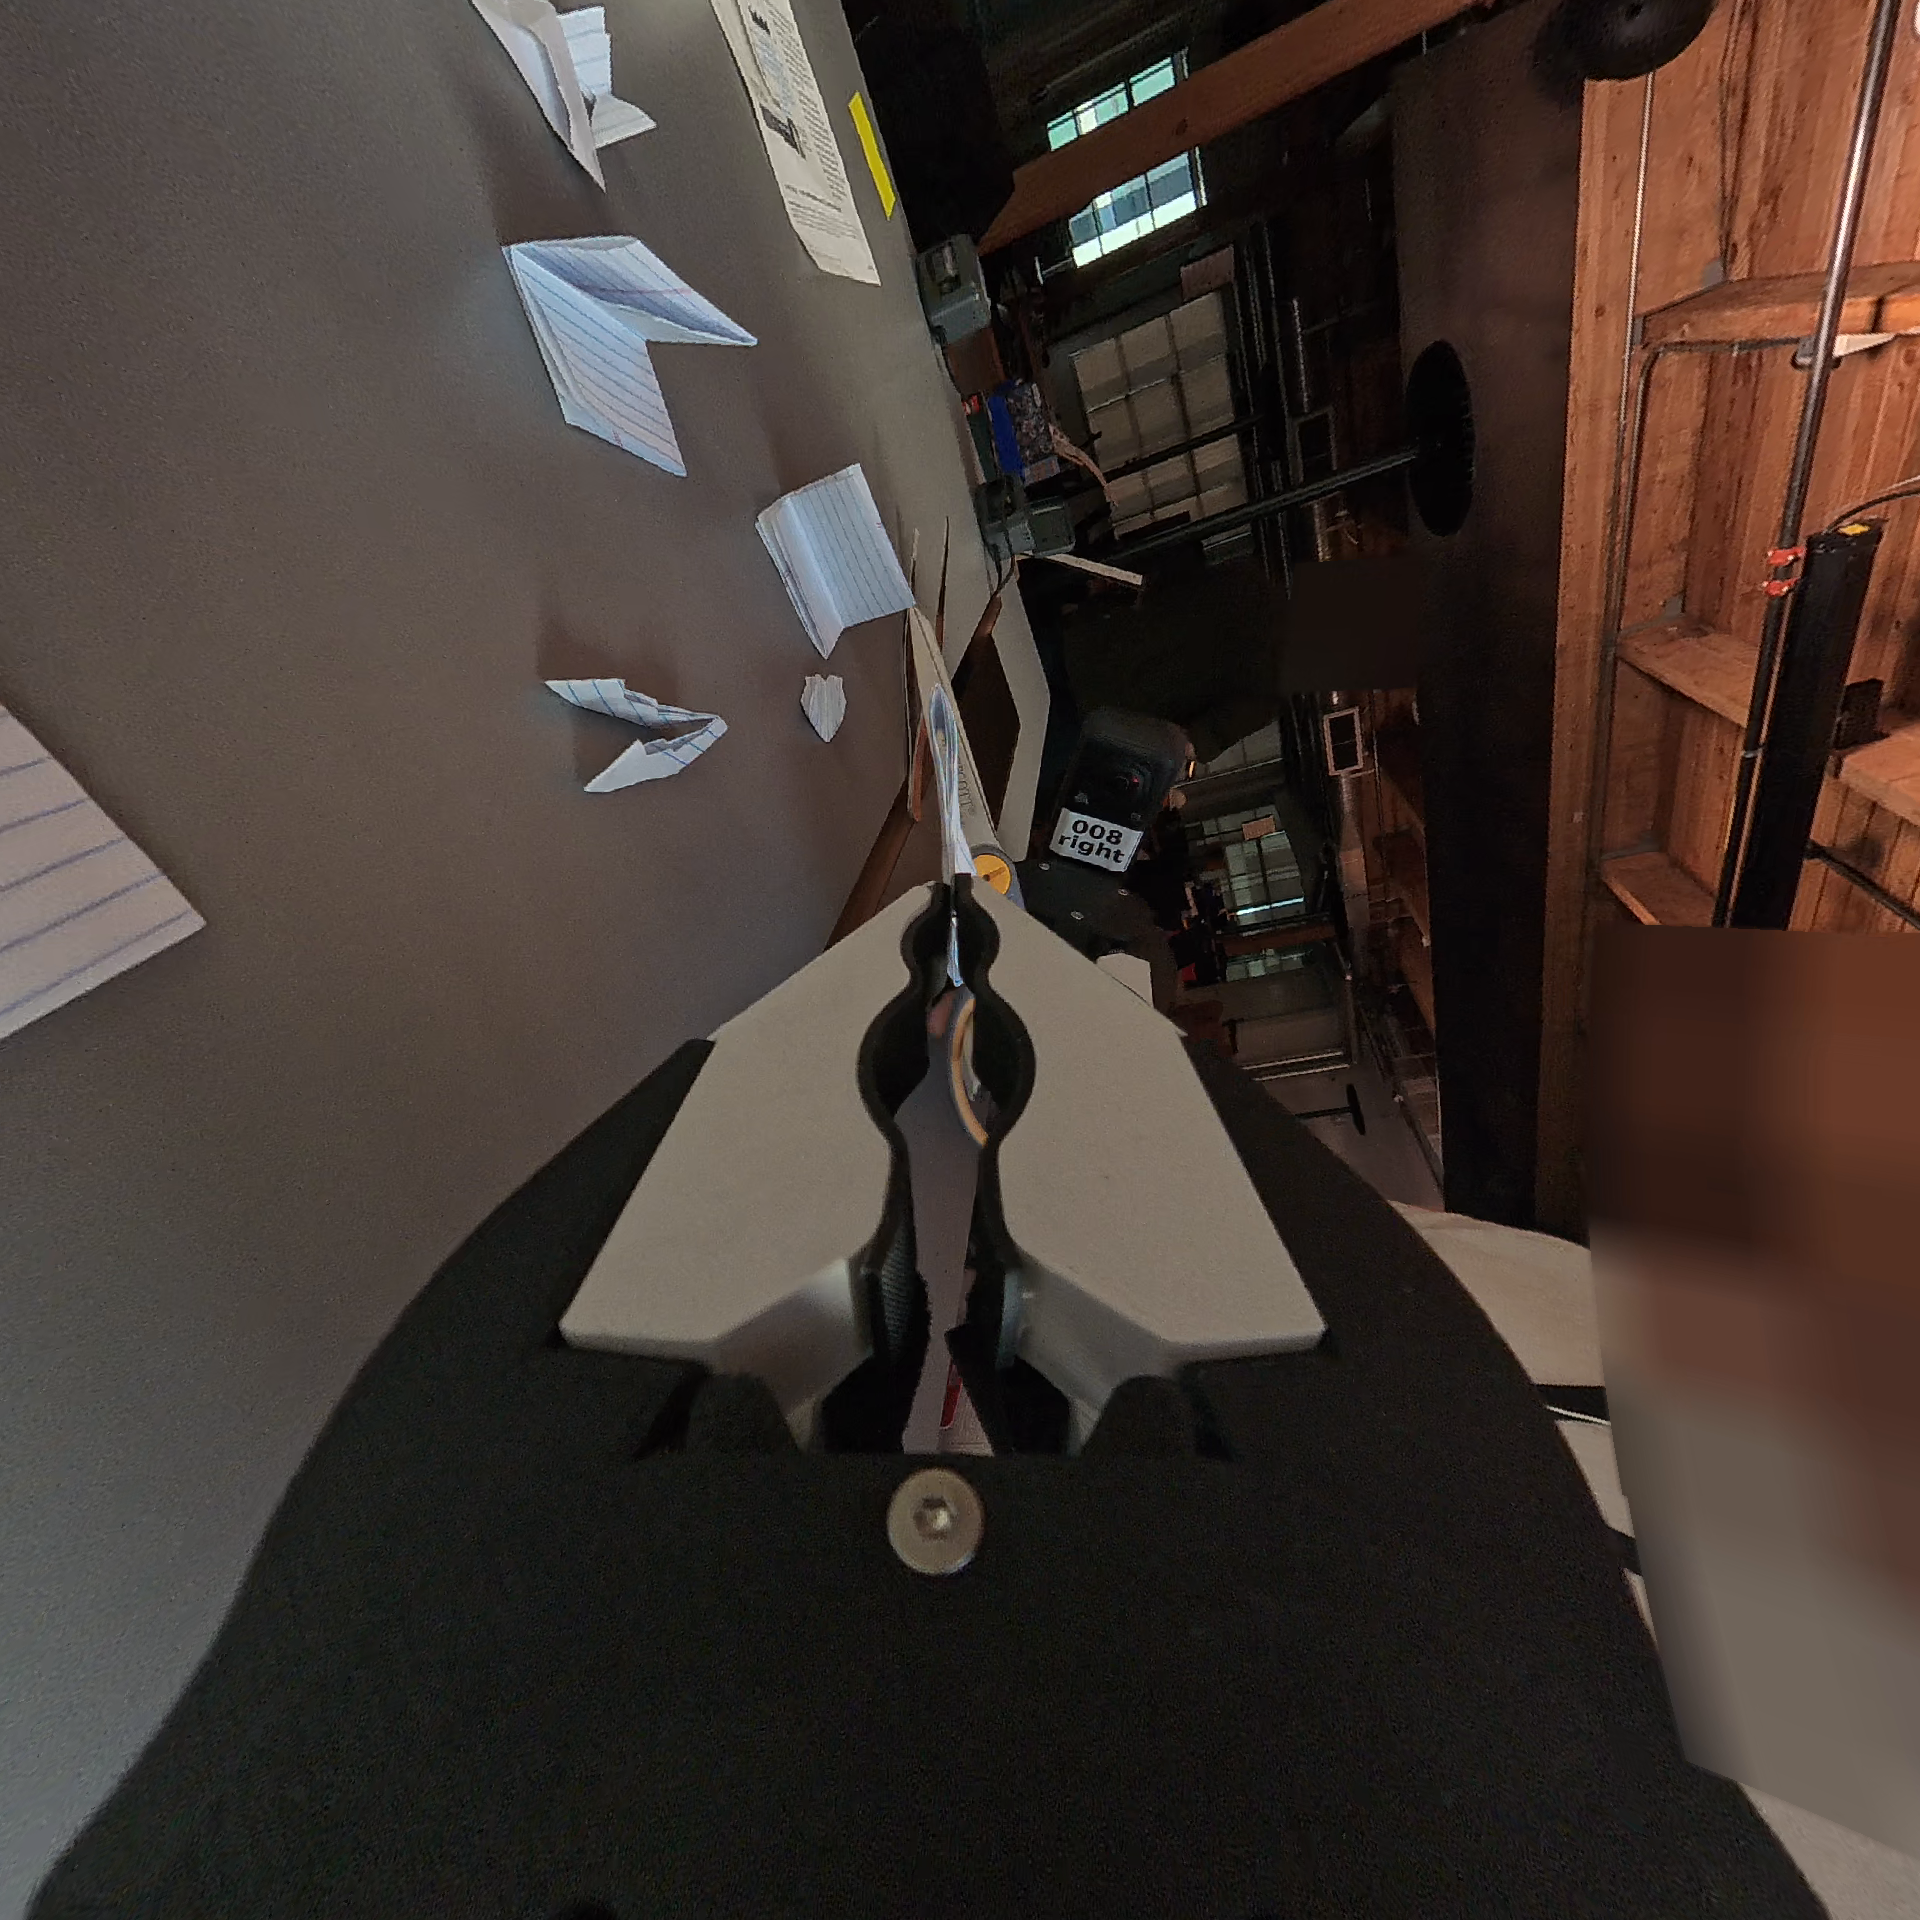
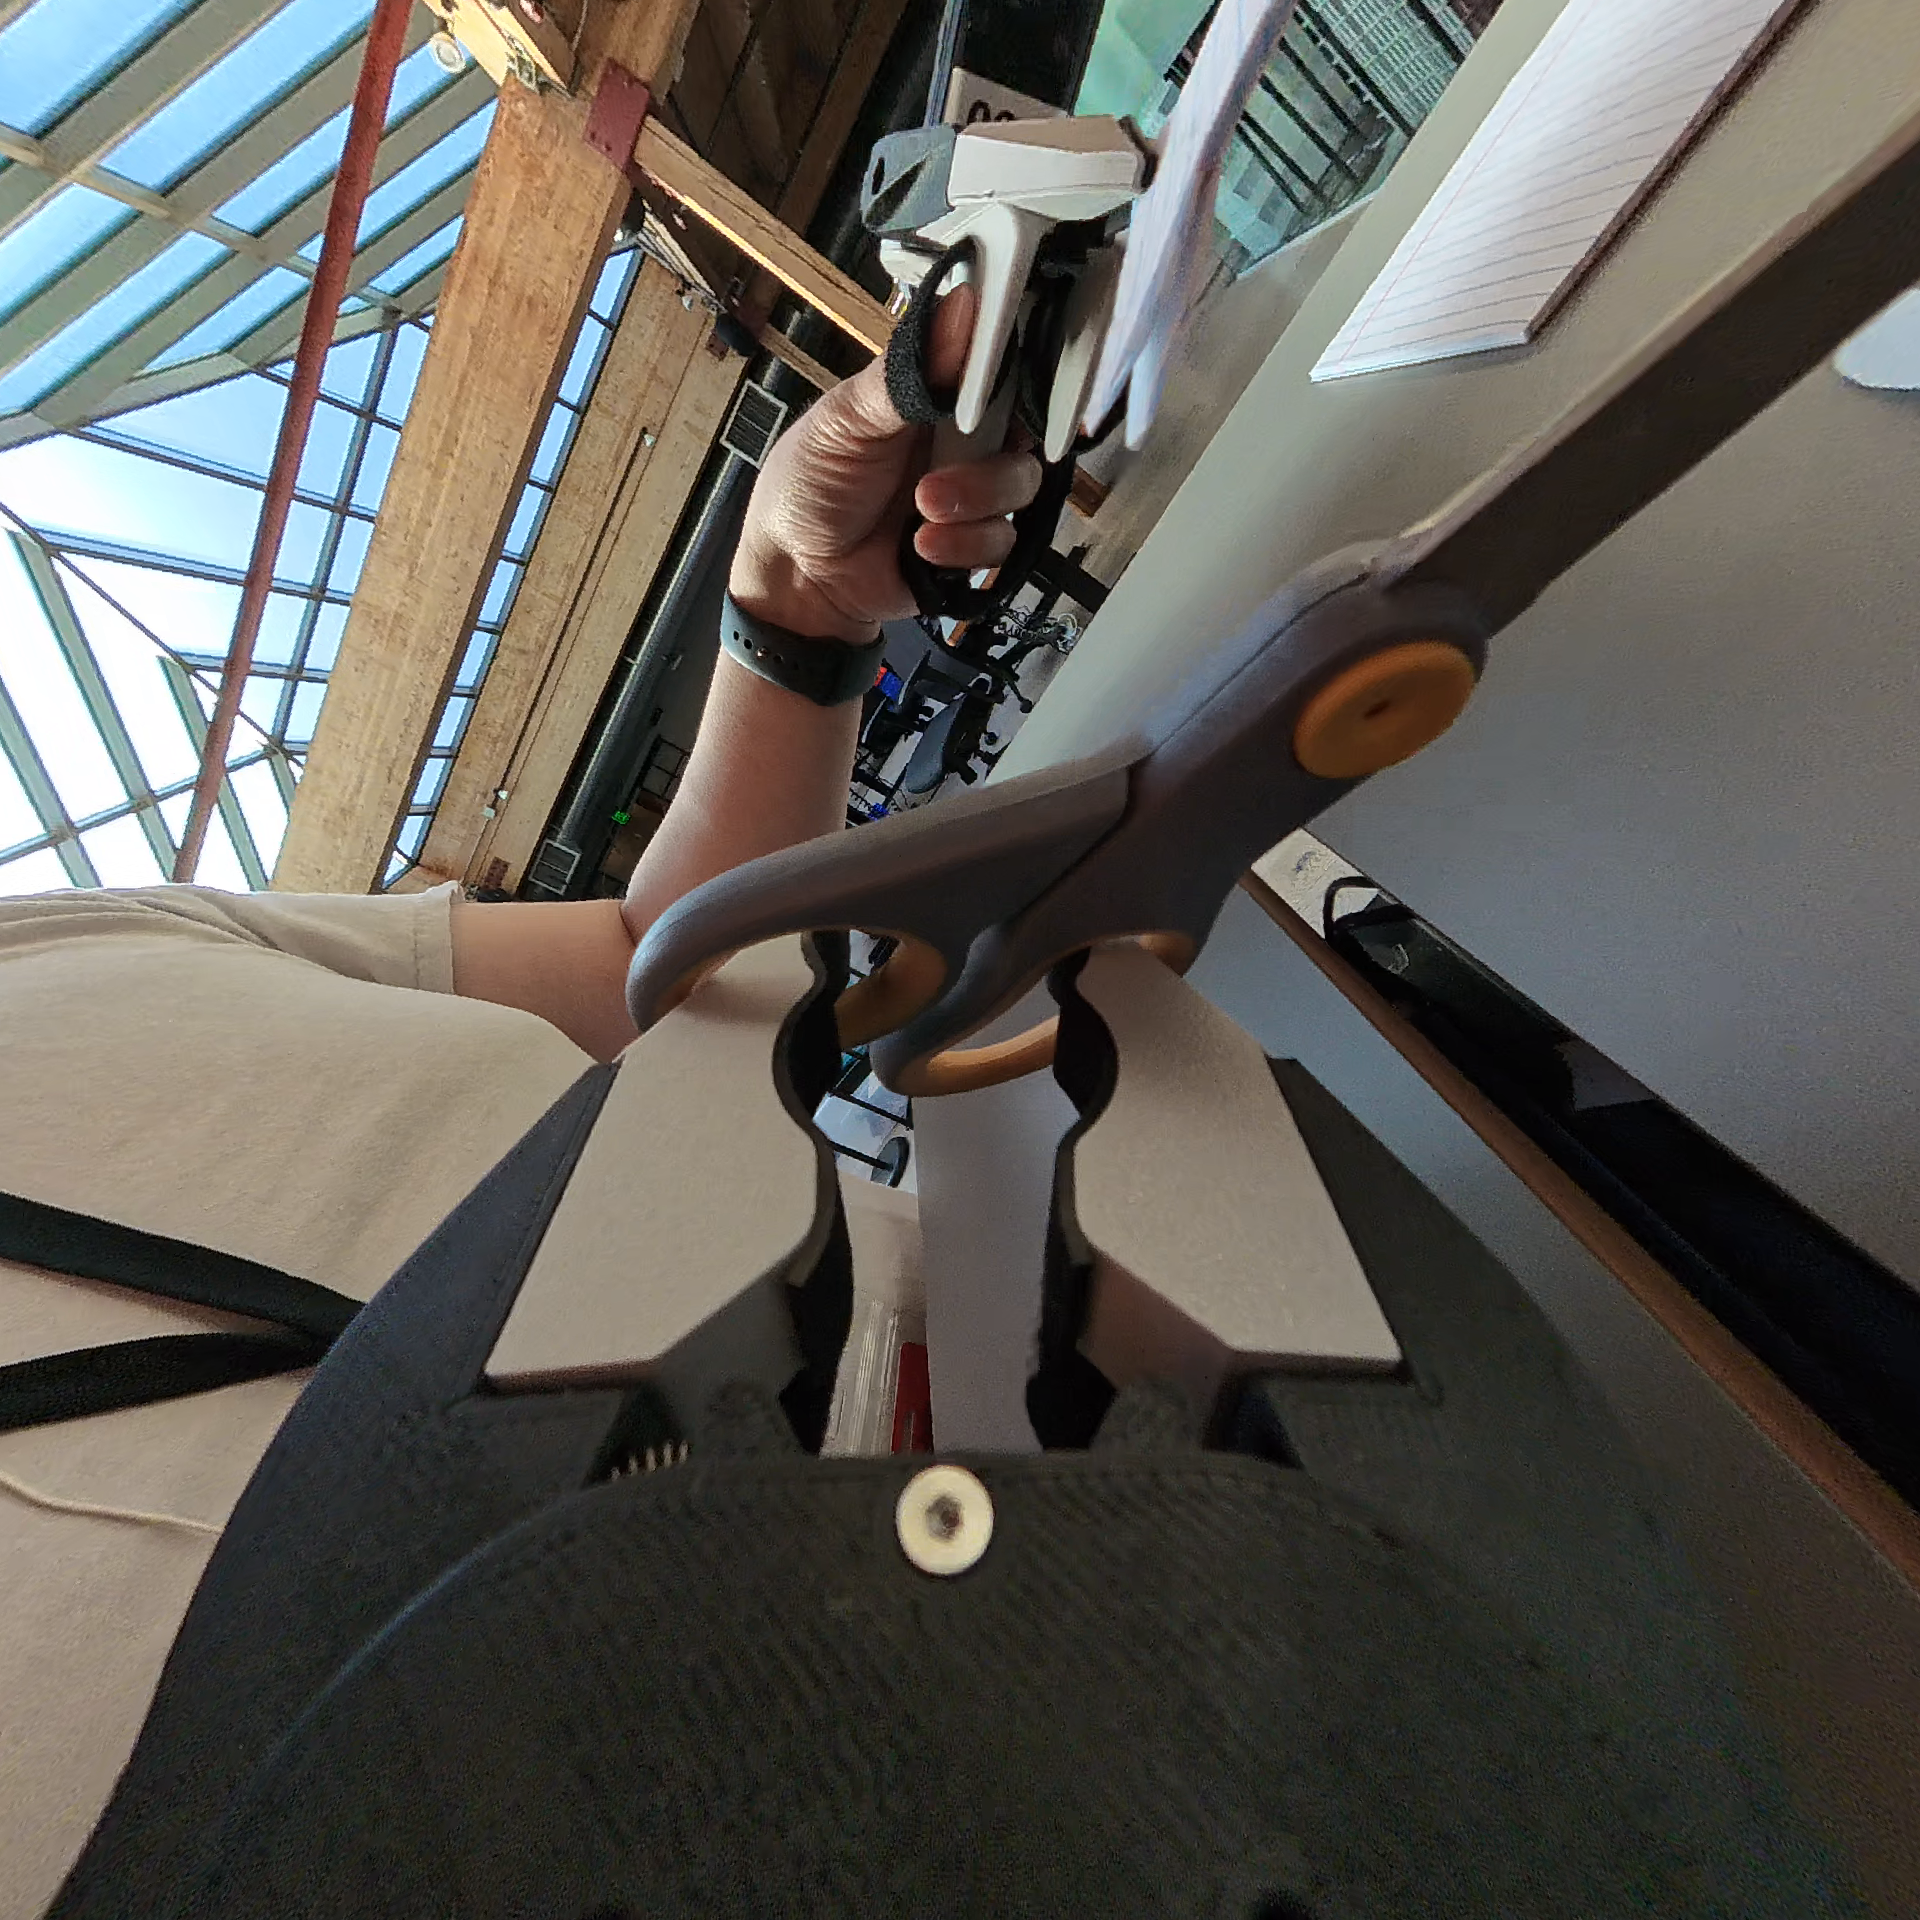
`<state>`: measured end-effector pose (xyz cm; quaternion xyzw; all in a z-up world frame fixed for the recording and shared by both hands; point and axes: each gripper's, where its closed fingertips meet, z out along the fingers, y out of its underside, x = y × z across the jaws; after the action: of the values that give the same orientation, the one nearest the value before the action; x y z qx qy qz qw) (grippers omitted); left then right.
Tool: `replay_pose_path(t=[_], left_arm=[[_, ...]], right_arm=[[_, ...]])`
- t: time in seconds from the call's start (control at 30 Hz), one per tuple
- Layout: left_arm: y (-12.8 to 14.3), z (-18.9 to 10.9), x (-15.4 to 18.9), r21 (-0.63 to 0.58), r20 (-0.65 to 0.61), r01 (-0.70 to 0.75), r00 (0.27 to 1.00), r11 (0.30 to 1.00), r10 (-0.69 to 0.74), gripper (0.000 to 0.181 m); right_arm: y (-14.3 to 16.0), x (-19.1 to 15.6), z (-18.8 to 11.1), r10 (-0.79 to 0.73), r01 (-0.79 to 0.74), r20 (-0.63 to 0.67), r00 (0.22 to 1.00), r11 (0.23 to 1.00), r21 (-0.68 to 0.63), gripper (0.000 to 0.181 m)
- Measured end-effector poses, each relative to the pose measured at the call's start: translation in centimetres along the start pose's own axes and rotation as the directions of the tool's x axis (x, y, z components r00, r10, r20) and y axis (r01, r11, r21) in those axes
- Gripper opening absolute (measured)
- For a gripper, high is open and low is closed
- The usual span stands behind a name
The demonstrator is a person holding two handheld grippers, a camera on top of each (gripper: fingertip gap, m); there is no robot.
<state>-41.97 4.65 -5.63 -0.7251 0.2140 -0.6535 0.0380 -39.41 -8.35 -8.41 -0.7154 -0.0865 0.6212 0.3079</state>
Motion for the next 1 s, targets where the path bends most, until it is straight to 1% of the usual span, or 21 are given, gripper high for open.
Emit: replay_pose_path(t=[0.1,0.43,0.77,1.0], left_arm=[[0.4,-0.2,-0.4,0.005,-0.011,0.015,1.000,1.000,-0.015,0.000],[1.9,1.5,-0.6,-0.029,-0.037,0.031,0.999,0.999,-0.032,0.000],[2.8,3.6,-0.8,-0.082,-0.025,0.037,0.999,0.996,-0.039,0.000],[3.3,4.6,-0.7,-0.097,-0.023,0.036,0.999,0.995,-0.038,0.000]], right_arm=[[0.4,0.6,-0.3,0.009,-0.010,-0.051,0.999,1.000,-0.012,0.036],[1.3,-1.1,-0.6,0.052,-0.052,0.025,0.998,0.998,0.020,0.037],[2.9,-1.0,-0.5,0.069,-0.070,0.037,0.997,0.997,0.028,0.038],[2.8,-1.1,-1.0,0.077,-0.079,0.050,0.996,0.995,0.054,0.040]])
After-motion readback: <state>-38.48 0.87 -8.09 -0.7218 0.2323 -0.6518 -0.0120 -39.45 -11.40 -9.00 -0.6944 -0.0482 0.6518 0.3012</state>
